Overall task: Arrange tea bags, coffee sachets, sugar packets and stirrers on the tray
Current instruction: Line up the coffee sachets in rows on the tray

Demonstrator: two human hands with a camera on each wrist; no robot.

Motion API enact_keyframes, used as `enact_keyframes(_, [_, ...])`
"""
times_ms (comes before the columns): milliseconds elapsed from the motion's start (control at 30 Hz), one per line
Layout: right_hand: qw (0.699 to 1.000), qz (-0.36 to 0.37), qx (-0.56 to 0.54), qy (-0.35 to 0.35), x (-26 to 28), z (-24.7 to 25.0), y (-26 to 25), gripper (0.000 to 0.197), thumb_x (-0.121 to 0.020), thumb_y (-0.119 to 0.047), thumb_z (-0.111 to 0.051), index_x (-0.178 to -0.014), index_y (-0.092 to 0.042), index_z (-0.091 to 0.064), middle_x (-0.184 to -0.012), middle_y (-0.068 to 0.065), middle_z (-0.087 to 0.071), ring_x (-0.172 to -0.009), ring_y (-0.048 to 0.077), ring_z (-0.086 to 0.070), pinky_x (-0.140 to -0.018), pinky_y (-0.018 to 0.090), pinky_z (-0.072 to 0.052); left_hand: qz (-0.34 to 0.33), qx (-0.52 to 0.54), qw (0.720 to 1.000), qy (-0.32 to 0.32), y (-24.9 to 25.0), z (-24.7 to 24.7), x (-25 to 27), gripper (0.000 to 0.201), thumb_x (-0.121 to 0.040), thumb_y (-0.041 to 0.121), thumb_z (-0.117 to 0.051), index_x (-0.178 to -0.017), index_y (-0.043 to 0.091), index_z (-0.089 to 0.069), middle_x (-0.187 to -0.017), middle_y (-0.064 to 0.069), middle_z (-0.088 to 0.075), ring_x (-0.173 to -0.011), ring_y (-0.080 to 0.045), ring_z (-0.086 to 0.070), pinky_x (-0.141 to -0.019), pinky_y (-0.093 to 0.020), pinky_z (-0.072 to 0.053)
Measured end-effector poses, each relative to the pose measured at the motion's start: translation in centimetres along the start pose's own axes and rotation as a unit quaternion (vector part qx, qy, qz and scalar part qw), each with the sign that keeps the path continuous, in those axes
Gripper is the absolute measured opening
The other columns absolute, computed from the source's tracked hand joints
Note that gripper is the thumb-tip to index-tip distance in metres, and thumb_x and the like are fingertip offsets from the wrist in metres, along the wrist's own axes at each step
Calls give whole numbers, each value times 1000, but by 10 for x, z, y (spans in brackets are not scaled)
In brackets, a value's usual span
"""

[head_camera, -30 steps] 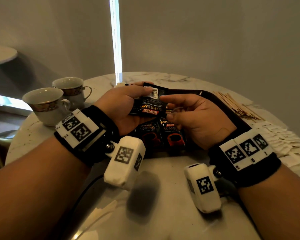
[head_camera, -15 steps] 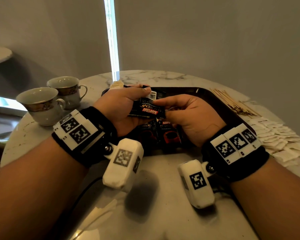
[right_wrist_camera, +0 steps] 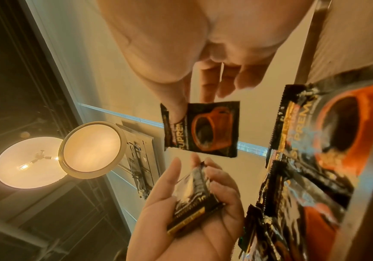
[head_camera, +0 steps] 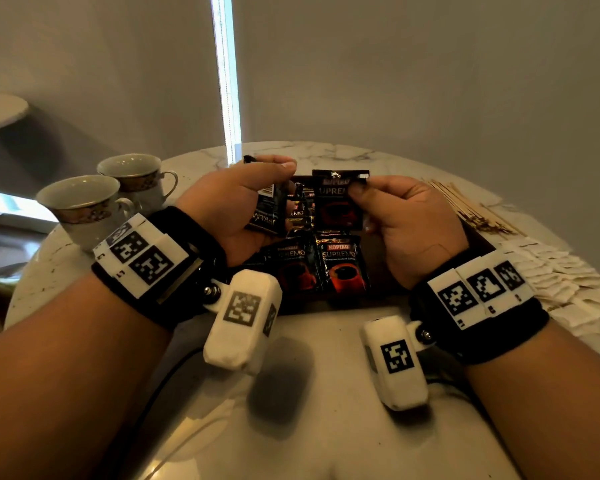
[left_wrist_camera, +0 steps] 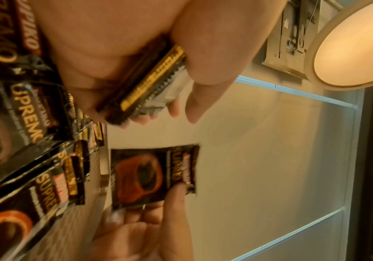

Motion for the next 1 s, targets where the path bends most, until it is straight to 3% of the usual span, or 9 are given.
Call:
enact_keyframes(67, [999, -30, -15, 4, -3, 1, 6, 3, -89, -4, -68, -90, -3, -71, -79, 14, -75, -72, 27, -74, -69, 40, -58, -15, -2, 1000, -14, 3, -1, 2, 23, -88, 13, -66, -111, 14, -65, -105, -16, -65, -94, -38, -70, -76, -46, -61])
enact_keyframes(167, [998, -63, -8, -28, 0, -4, 11, 7, -90, -4, -66, -94, -4, -71, -91, 21, -75, -83, 37, -73, -77, 52, -59, -18, -18, 998, -52, 1, -9, 7, 32, -81, 9, -69, -112, 12, -65, -116, -25, -66, -109, -46, -67, -93, -60, -53])
enact_keyframes(267, [996, -60, -16, -60, 3, -9, 9, 17, -89, 2, -63, -103, -5, -70, -96, 18, -75, -90, 36, -74, -79, 50, -60, -18, -31, 997, -68, -2, -14, 8, 26, -78, 6, -70, -104, 11, -66, -104, -21, -69, -93, -39, -71, -85, -55, -59])
enact_keyframes(400, [997, -58, -19, -48, 1, -8, 11, 16, -89, 3, -64, -101, -6, -68, -93, 16, -75, -88, 34, -73, -79, 48, -60, -14, -78, 994, -71, -4, -15, 8, 29, -71, 11, -76, -99, 12, -68, -100, -20, -72, -93, -38, -73, -81, -52, -61])
enact_keyframes(533, [996, -51, -10, -66, 4, -11, 9, 18, -88, 3, -63, -102, -8, -69, -90, 13, -74, -84, 30, -73, -72, 40, -61, -22, -81, 995, -49, -3, -13, 7, 9, -86, 4, -69, -92, 11, -69, -96, -20, -74, -88, -36, -74, -73, -46, -64])
enact_keyframes(667, [997, -50, 2, -53, 6, -11, 6, 10, -90, -6, -65, -98, -7, -70, -95, 17, -75, -88, 32, -73, -78, 44, -62, -25, -106, 994, -29, -4, -15, 9, 19, -87, 5, -69, -106, 4, -68, -100, -22, -71, -96, -40, -71, -88, -57, -58])
enact_keyframes(800, [996, -71, -1, -54, 4, -10, 11, 8, -93, -11, -63, -96, -5, -68, -88, 15, -74, -81, 32, -72, -72, 44, -60, -8, -115, 993, -38, -8, -18, 10, 27, -76, 13, -74, -101, 8, -67, -107, -23, -72, -100, -40, -72, -88, -57, -59])
enact_keyframes(900, [994, -83, -17, -71, 4, -12, 10, 6, -94, -9, -61, -93, -7, -66, -83, 13, -73, -76, 28, -71, -68, 41, -61, -9, -128, 991, -26, -6, -16, 9, 9, -85, 20, -75, -87, 12, -72, -99, -20, -73, -99, -41, -71, -95, -63, -53])
enact_keyframes(1000, [994, -80, -15, -73, 4, -12, 10, 6, -94, -10, -61, -91, -7, -65, -79, 11, -73, -70, 24, -71, -60, 36, -60, -12, -166, 986, -24, -2, -14, 6, 13, -73, 31, -83, -78, 21, -75, -105, -19, -73, -105, -43, -70, -98, -62, -52])
Point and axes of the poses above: each hand's wrist, its own x-axis away from the middle knuckle, its own z-axis out of the back of the hand, y = z × x, the point moved 5 cm from there along -x, towards the middle knuckle
